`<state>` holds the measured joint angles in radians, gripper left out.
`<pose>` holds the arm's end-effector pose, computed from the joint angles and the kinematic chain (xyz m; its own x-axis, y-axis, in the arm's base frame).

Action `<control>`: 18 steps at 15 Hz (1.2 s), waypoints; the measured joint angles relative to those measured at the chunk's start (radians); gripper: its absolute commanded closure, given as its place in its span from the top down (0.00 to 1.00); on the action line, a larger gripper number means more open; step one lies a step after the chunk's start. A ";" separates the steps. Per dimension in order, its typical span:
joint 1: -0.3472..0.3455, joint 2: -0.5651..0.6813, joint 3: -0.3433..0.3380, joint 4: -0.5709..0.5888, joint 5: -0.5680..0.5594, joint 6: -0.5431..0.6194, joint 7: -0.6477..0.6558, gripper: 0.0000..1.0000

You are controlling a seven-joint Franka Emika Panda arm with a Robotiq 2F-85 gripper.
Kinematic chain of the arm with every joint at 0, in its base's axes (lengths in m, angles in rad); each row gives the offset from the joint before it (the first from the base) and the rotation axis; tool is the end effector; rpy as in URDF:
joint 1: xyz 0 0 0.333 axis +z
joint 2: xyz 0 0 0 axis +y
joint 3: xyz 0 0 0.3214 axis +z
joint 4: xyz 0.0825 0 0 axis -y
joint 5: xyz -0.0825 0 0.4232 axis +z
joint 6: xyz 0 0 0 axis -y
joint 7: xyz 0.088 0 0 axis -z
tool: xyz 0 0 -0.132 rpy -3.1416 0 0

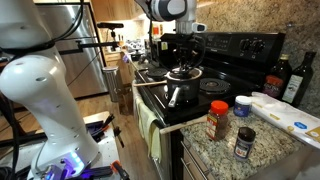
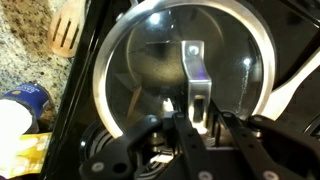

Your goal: Cover the pot with the clear lid

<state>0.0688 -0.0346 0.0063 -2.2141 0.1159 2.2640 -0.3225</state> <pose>0.5627 0.0476 0.3589 0.9426 0.3164 0.1067 0.3240 -0.9439 -0.0641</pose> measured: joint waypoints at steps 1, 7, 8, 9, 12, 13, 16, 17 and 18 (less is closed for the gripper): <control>0.000 0.000 0.000 0.000 0.003 -0.001 0.000 0.12; 0.000 0.001 -0.003 0.003 0.058 -0.050 -0.032 0.12; 0.000 0.002 -0.004 0.003 0.059 -0.056 -0.032 0.36; 0.000 0.002 -0.004 0.004 0.059 -0.060 -0.032 0.46; 0.000 0.005 -0.004 0.006 0.059 -0.070 -0.032 0.65; 0.000 0.005 -0.004 0.006 0.059 -0.070 -0.032 0.70; 0.000 0.004 -0.003 0.008 0.056 -0.070 -0.032 0.89; 0.000 0.002 -0.001 0.012 0.050 -0.071 -0.032 0.96; 0.000 -0.002 0.002 0.016 0.042 -0.074 -0.032 0.99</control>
<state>0.0689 -0.0365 0.0083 -2.1977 0.1580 2.1897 -0.3541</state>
